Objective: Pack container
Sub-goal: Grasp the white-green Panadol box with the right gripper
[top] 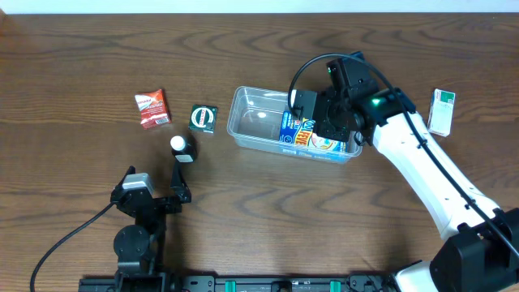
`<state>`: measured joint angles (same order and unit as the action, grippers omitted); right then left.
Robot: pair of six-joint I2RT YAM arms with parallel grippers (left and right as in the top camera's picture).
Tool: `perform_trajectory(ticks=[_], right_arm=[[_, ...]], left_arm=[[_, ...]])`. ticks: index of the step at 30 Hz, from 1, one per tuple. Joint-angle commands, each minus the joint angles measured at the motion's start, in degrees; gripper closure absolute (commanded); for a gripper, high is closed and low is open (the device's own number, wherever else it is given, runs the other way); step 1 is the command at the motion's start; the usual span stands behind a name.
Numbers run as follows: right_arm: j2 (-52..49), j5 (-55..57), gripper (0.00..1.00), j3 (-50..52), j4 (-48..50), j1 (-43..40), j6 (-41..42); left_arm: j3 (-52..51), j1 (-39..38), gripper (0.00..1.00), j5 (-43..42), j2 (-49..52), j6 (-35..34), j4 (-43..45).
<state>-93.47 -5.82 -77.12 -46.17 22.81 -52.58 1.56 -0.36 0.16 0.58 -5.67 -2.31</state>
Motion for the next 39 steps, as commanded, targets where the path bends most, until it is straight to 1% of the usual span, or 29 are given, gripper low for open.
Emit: perform_trajectory(ticks=[1, 4, 6, 9, 11, 14, 17, 21, 22, 27, 32, 39], right_arm=[[0.52, -1.81, 0.52, -0.76, -0.83, 0.74, 8.76], [0.52, -2.78, 0.51, -0.76, -1.64, 0.74, 12.96], [0.55, -1.84, 0.44, -0.79, -1.51, 0.63, 16.57], [0.81, 2.43, 0.37, -1.42, -0.9, -1.03, 24.55], [0.87, 5.49, 0.32, -2.12, -0.46, -3.52, 31.5], [0.87, 6.73, 0.27, -2.54, 0.39, -8.87, 38.56], [0.85, 6.69, 0.27, -2.54, 1.03, -15.39, 43.5], [0.72, 6.71, 0.32, -2.54, 2.56, -24.06, 45.33], [0.48, 7.21, 0.34, -2.54, 3.19, -25.99, 45.38], [-2.91, 9.46, 0.36, -2.54, 5.07, -34.51, 47.63], [-8.74, 9.44, 0.35, -2.54, 5.07, -39.89, 49.79], [-16.52, 9.44, 0.34, -2.54, 6.21, -42.53, 50.03]], left_arm=[[-1.33, 0.35, 0.02, 0.63, -0.28, 0.94, -1.9], [-1.33, 0.35, 0.02, 0.63, -0.28, 0.94, -1.9], [-1.33, 0.35, 0.02, 0.63, -0.28, 0.94, -1.9], [-1.33, 0.35, 0.02, 0.63, -0.28, 0.94, -1.9], [-1.33, 0.35, 0.02, 0.63, -0.28, 0.94, -1.9], [-1.33, 0.35, 0.02, 0.63, -0.28, 0.96, -1.9], [-1.33, 0.35, 0.02, 0.63, -0.28, 0.94, -1.9], [-1.33, 0.35, 0.02, 0.63, -0.28, 0.94, -1.9], [-1.33, 0.35, 0.02, 0.63, -0.28, 0.94, -1.9], [-1.33, 0.35, 0.02, 0.63, -0.28, 0.94, -1.9], [-1.33, 0.35, 0.02, 0.63, -0.28, 0.94, -1.9], [-1.33, 0.35, 0.02, 0.63, -0.28, 0.94, -1.9]])
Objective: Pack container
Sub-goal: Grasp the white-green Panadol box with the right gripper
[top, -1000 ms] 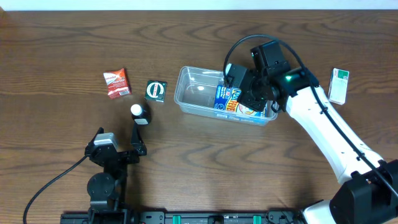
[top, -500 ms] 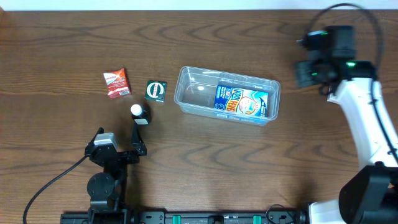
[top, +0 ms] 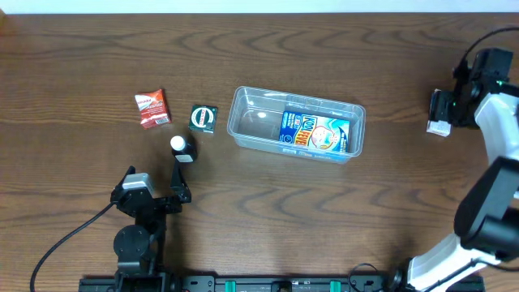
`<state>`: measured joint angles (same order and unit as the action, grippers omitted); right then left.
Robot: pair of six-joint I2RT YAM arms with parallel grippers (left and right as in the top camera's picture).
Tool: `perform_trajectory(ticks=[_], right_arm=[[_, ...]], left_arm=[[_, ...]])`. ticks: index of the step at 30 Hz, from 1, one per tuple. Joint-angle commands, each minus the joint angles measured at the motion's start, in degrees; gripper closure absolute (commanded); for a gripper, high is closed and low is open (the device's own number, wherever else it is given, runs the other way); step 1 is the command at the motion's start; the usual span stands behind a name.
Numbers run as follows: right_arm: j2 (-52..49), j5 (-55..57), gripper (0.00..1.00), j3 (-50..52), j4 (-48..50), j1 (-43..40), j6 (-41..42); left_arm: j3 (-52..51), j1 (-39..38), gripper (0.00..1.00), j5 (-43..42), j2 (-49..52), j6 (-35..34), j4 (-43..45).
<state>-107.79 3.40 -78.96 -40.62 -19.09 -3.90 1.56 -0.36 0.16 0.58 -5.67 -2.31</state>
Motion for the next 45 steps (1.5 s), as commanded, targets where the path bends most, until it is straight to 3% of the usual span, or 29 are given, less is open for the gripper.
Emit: perform_trajectory(ticks=[1, 18, 21, 28, 38, 45], right_arm=[[-2.93, 0.24, 0.34, -0.7, 1.07, -0.68, 1.36], [-10.21, 0.26, 0.34, -0.7, 8.33, -1.53, 1.25], [-10.21, 0.26, 0.4, -0.7, 8.83, -1.53, 0.81], [-10.21, 0.24, 0.71, -0.7, 8.79, -1.51, 0.44], [-8.09, -3.43, 0.78, -3.3, 4.85, -0.87, 0.35], [-0.26, -12.85, 0.79, -9.25, -1.14, 3.37, -8.96]], left_arm=[[-1.33, 0.35, 0.02, 0.63, -0.28, 0.94, -1.9], [-1.33, 0.35, 0.02, 0.63, -0.28, 0.94, -1.9], [-1.33, 0.35, 0.02, 0.63, -0.28, 0.94, -1.9], [-1.33, 0.35, 0.02, 0.63, -0.28, 0.94, -1.9], [-1.33, 0.35, 0.02, 0.63, -0.28, 0.94, -1.9], [-1.33, 0.35, 0.02, 0.63, -0.28, 0.94, -1.9]])
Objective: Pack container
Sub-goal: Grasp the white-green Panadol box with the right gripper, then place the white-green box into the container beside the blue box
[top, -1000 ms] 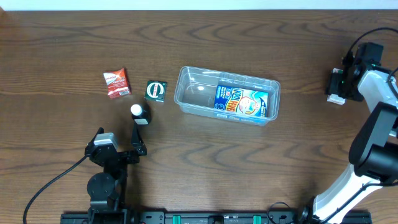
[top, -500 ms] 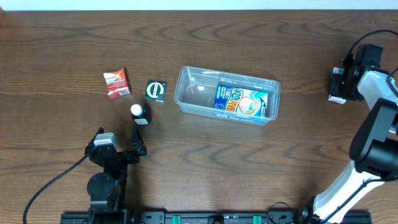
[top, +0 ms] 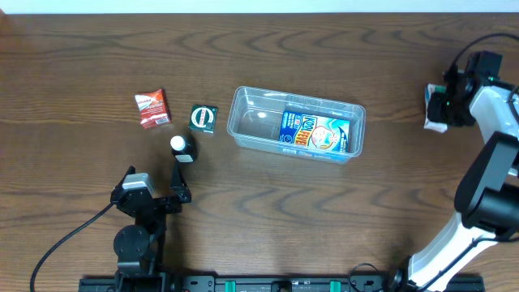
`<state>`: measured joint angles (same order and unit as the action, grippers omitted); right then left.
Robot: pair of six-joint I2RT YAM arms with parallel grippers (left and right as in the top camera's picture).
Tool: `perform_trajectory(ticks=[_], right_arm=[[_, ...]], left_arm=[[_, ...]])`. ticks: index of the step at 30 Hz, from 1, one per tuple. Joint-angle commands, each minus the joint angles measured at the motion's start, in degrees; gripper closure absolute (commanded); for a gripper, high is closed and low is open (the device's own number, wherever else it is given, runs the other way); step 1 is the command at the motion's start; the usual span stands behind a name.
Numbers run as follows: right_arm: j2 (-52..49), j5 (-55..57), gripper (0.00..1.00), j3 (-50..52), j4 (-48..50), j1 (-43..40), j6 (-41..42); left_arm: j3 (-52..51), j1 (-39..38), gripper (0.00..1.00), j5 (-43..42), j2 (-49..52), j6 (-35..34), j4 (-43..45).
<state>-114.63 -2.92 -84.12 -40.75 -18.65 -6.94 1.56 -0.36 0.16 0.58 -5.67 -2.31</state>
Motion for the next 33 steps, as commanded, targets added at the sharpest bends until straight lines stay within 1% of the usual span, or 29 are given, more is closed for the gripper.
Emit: perform_trajectory(ticks=[1, 3, 6, 8, 9, 10, 15, 19, 23, 26, 27, 30, 33], right_arm=[[7.93, -8.68, 0.79, -4.87, -1.99, 4.04, -8.46], [10.8, -11.61, 0.79, -6.03, -3.8, 6.62, -13.27], [15.41, -12.07, 0.8, -6.84, -6.58, 11.85, -20.06], [18.05, -11.89, 0.83, -6.86, -7.93, 15.91, -23.02], [19.58, -11.87, 0.86, -6.86, -8.9, 18.91, -24.48], [20.46, -11.89, 0.87, -6.86, -9.73, 21.18, -25.16], [21.73, -9.97, 0.86, -6.84, -15.43, 31.32, -26.6], [20.98, -7.41, 0.83, -5.35, -18.88, 37.09, -27.61], [20.83, -7.32, 0.81, -2.91, -20.39, 39.87, -29.99], [20.76, -6.25, 0.82, -1.03, -19.43, 40.09, -30.51], [20.74, -6.08, 0.84, -0.46, -18.93, 40.0, -30.75], [20.74, -6.08, 0.87, 1.14, -17.53, 39.5, -33.16], [20.74, -6.05, 0.83, 3.3, -15.13, 38.91, -33.94]], left_arm=[[-1.33, 0.35, 0.02, 0.63, -0.28, 0.94, -1.9], [-1.33, 0.35, 0.02, 0.63, -0.28, 0.94, -1.9], [-1.33, 0.35, 0.02, 0.63, -0.28, 0.94, -1.9], [-1.33, 0.35, 0.02, 0.63, -0.28, 0.94, -1.9], [-1.33, 0.35, 0.02, 0.63, -0.28, 0.94, -1.9], [-1.33, 0.35, 0.02, 0.63, -0.28, 0.94, -1.9], [-1.33, 0.35, 0.02, 0.63, -0.28, 0.94, -1.9], [-1.33, 0.35, 0.02, 0.63, -0.28, 0.94, -1.9], [-1.33, 0.35, 0.02, 0.63, -0.28, 0.94, -1.9], [-1.33, 0.35, 0.02, 0.63, -0.28, 0.94, -1.9], [-1.33, 0.35, 0.02, 0.63, -0.28, 0.94, -1.9], [-1.33, 0.35, 0.02, 0.63, -0.28, 0.94, -1.9], [-1.33, 0.35, 0.02, 0.63, -0.28, 0.94, -1.9]])
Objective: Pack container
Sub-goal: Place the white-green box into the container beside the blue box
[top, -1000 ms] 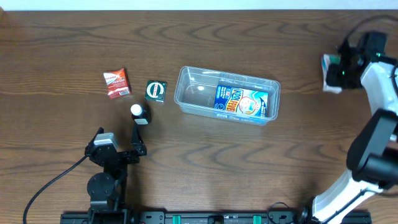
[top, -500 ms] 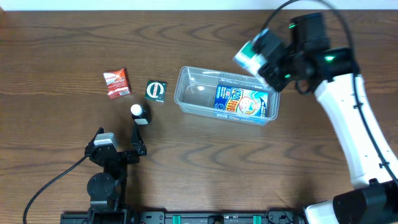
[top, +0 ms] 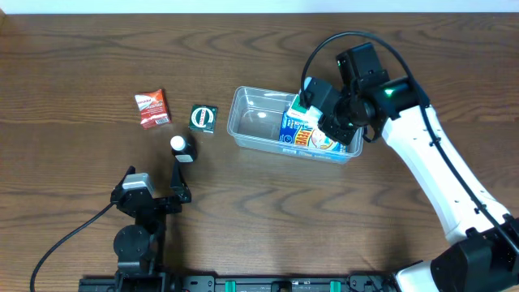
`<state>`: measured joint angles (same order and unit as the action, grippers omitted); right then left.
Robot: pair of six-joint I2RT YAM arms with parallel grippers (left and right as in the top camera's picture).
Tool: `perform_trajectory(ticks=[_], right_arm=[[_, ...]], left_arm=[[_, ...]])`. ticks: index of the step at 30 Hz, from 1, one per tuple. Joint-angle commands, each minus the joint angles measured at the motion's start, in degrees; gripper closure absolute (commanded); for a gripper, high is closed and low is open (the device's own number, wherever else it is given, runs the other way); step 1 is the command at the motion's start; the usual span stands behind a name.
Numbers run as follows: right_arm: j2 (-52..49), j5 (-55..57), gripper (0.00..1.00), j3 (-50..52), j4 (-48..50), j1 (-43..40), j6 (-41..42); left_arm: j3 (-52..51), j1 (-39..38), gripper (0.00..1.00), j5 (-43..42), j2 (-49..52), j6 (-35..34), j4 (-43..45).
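Note:
A clear plastic container [top: 251, 122] lies at mid table with a blue and orange packet [top: 312, 136] in its right half. Above that half hovers my right gripper [top: 315, 101], shut on a white and green box [top: 301, 102], most of which the gripper hides. Left of the container lie a green and black square packet [top: 203, 118], a red packet [top: 152, 108] and a small dark bottle with a white cap [top: 182, 148]. Near the front edge, below the bottle, rests my left gripper [top: 181, 188]; its jaw gap is not visible from above.
The right arm's white links [top: 430, 174] run from the front right corner diagonally up to the container. The left arm's base and cable [top: 134, 235] occupy the front left. Bare wood lies at the far right.
My right gripper was at the far right edge on the white and green box. Now it is over the container's right half with that box in its grip. The left arm has not moved.
First my right gripper was over the container at the blue packet, with the white and green box lying at far right. Then it stood at that box, twice, the packet left in the container. Now it holds the box above the container.

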<state>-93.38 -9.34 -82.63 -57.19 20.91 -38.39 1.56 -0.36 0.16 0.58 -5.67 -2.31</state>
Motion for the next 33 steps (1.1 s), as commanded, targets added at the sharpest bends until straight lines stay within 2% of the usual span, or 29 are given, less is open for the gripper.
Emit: perform_trajectory(ticks=[1, 7, 14, 17, 18, 20, 22, 27, 33], right_arm=[[-0.5, 0.37, 0.83, 2.67, 2.27, -0.72, -2.49], [-0.61, 2.21, 0.79, 9.29, 8.33, -0.87, -6.23], [-0.61, 6.14, 0.8, 14.93, 14.1, -2.25, -9.07], [-0.72, 6.14, 0.94, 16.33, 16.44, -3.06, -9.88], [-0.72, 6.14, 0.95, 16.81, 17.0, -3.32, -11.04], [-0.72, 6.14, 0.77, 17.7, 18.29, -3.82, -12.04], [-0.74, 6.1, 0.72, 18.47, 20.0, -4.46, -12.02], [-0.76, 6.12, 0.38, 19.1, 21.7, -4.79, -12.02], [-0.74, 6.1, 0.29, 19.1, 23.08, -4.76, -11.74]], left_arm=[[-1.33, 0.35, 0.02, 0.63, -0.28, 0.94, -1.9], [-1.33, 0.35, 0.02, 0.63, -0.28, 0.94, -1.9], [-1.33, 0.35, 0.02, 0.63, -0.28, 0.94, -1.9], [-1.33, 0.35, 0.02, 0.63, -0.28, 0.94, -1.9], [-1.33, 0.35, 0.02, 0.63, -0.28, 0.94, -1.9], [-1.33, 0.35, 0.02, 0.63, -0.28, 0.94, -1.9], [-1.33, 0.35, 0.02, 0.63, -0.28, 0.94, -1.9], [-1.33, 0.35, 0.02, 0.63, -0.28, 0.94, -1.9], [-1.33, 0.35, 0.02, 0.63, -0.28, 0.94, -1.9]])
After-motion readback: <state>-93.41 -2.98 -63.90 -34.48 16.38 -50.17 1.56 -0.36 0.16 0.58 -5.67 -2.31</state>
